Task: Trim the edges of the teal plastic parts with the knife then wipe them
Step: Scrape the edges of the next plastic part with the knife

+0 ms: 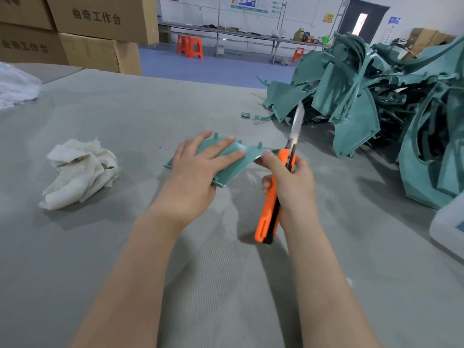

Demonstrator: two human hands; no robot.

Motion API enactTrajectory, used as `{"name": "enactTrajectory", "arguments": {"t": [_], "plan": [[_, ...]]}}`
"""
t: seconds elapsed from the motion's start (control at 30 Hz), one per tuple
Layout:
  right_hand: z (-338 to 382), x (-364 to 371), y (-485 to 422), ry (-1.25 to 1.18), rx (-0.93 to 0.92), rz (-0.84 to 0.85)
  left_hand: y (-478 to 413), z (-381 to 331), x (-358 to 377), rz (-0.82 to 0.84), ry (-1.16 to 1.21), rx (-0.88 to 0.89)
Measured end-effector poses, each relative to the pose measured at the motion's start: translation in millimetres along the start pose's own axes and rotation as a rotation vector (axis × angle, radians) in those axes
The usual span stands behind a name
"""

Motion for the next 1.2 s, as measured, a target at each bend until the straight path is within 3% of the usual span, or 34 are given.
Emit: {"name": "enactTrajectory", "arguments": {"t": [0.1,0.17,0.23,0.27,0.37,0.43,0.5,0.57,0.7,0.83,0.93,1.2], "plan": [[-1.2,-0.8,-0.2,-0.179,0.031,-0.047,-0.8,-9.6,2.4,-0.027,0.002,0.053],[-0.4,-3.7,-0.2,-0.235,0.014,-0.067,-1.7,-6.4,1.1,-0.078,-0.039,-0.001],[1.9,-6.7,0.3,-0.262,-0.015,-0.086,2.5,18.5,-11.7,-0.243,-0.016,-0.242],[3.1,-8.3,0.2,-0.267,-0.03,-0.101,8.8,36.5,-18.5,-0.345,0.103,-0.41],[6.4,-9.8,-0.7,-0.252,-0.091,-0.135,28.0,76.3,-8.9,-0.491,0.906,-0.887],[6.6,-4.0,0.2,-0.21,-0.135,-0.12,24.1,61.5,18.7,-0.326,1.547,-1.02],[5.4,5.0,3.5,-0.16,-0.168,-0.087,16.9,31.9,34.4,-0.12,1.786,-0.976],[5.0,9.2,5.9,-0.151,-0.197,-0.062,16.8,15.3,45.9,-0.117,1.805,-0.996],[7.8,8.6,5.1,-0.065,-0.177,0.027,20.7,20.5,47.7,-0.341,1.82,-1.081],[8.5,1.1,3.2,0.173,-0.195,0.062,21.1,41.6,26.1,-0.526,1.645,-0.964],[3.2,0.2,2.6,0.313,-0.149,0.071,23.4,52.7,13.9,-0.632,1.651,-0.914],[-2.8,13.9,6.2,0.429,-0.225,0.149,24.2,56.8,17.4,-0.651,1.785,-0.926]]}}
Point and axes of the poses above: each hand's wrist, its own y-axis away from the middle knuckle, its own x-axis out of the palm, z = x × y, the point moved 7 cm from there along -y, towards the middle knuckle, and after that the axes turned 3 degrees about y, right-handed, at the moved point
